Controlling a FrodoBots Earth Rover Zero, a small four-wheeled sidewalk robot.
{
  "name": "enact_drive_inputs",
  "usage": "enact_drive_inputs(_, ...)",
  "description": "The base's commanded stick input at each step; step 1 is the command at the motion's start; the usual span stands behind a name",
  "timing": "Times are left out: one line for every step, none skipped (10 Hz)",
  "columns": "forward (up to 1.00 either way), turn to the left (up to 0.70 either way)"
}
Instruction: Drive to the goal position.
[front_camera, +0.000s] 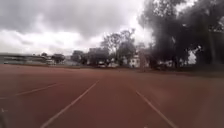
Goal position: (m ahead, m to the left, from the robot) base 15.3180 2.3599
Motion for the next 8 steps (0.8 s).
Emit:
enact_drive_inputs(0.7,0.0)
enact_drive_inputs(0.7,0.0)
enact_drive_inputs(0.7,0.0)
enact_drive_inputs(0.7,0.0)
enact_drive_inputs(0.7,0.0)
enact_drive_inputs(0.7,0.0)
enact_drive_inputs(0.7,0.0)
enact_drive_inputs(0.7,0.0)
